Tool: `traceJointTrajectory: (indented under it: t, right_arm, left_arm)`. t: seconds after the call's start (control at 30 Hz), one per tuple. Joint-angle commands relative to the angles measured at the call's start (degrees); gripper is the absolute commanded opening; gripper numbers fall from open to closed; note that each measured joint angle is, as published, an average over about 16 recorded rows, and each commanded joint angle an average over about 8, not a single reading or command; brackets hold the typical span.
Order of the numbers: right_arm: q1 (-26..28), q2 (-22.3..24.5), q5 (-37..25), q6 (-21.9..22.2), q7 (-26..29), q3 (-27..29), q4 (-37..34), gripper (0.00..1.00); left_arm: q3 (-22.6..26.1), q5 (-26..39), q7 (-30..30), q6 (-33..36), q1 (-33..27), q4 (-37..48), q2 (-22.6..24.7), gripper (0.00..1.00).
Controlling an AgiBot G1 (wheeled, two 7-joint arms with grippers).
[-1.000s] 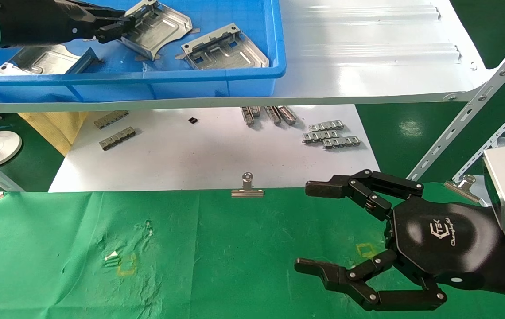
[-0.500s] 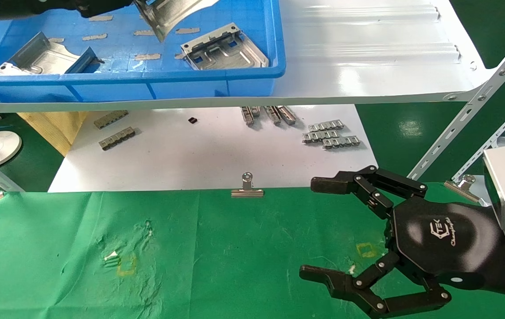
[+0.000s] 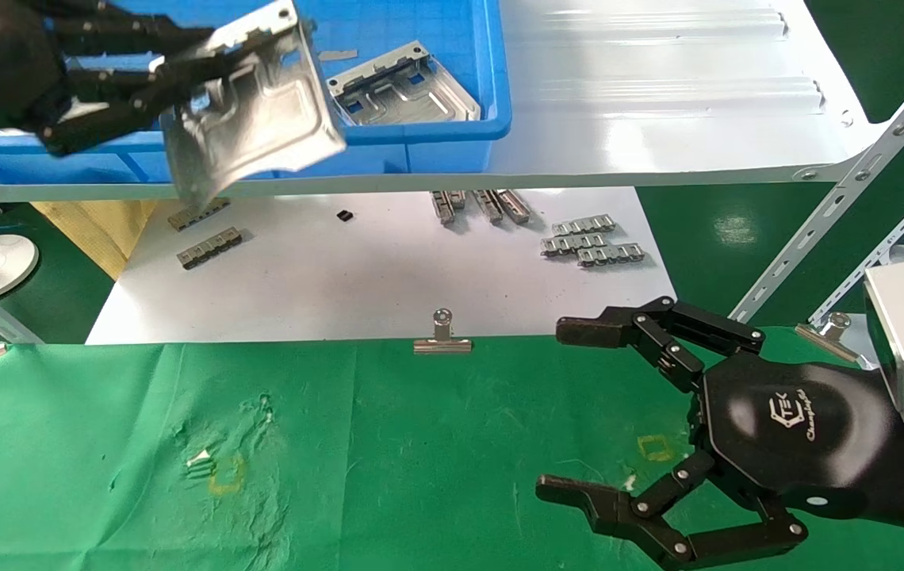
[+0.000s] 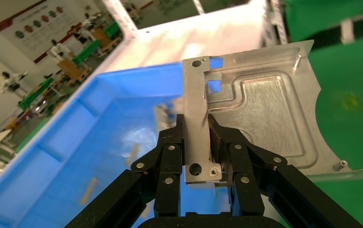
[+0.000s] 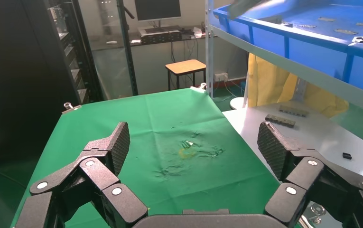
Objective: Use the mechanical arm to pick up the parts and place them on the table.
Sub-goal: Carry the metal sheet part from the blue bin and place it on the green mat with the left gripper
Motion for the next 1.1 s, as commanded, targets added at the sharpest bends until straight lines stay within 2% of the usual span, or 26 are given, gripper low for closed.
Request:
traceJointTrajectory:
  t: [0.03,0.2,0.33,0.47,0.63,0.9,0.93,1.1]
  right_arm:
    - [0.0,0.0,0.0,0.0,0.0,0.0,0.0,1.0]
    - [0.0,0.0,0.0,0.0,0.0,0.0,0.0,1.0]
    - [0.0,0.0,0.0,0.0,0.0,0.0,0.0,1.0]
    - [0.0,0.0,0.0,0.0,0.0,0.0,0.0,1.0]
    - [0.0,0.0,0.0,0.0,0.0,0.0,0.0,1.0]
    - [0.0,0.0,0.0,0.0,0.0,0.0,0.0,1.0]
    - [0.0,0.0,0.0,0.0,0.0,0.0,0.0,1.0]
    - [0.0,0.0,0.0,0.0,0.0,0.0,0.0,1.0]
  left_arm:
    - [0.9,-3.1,0.6,0.1,3.0,-4.9,-2.7,0.0]
    - [6.2,-8.4,3.5,-0.3,9.9,-12.6,-9.9,0.0]
    - [10.5,-7.6,9.5,-1.3,13.8,-11.8,-12.0,0.0]
    - [13.7,-4.0,17.2,-3.1,16.8,-6.0,-10.3,0.0]
    - [15.4,-0.9,25.7,-4.7,18.7,1.4,-7.4,0.0]
    - [16.2,0.0,33.0,-3.0,19.4,8.3,-4.4,0.01]
    - [16.2,0.0,33.6,-2.9,19.4,9.0,-4.1,0.07]
    - [16.7,0.4,36.1,-2.9,19.2,11.8,-2.7,0.69]
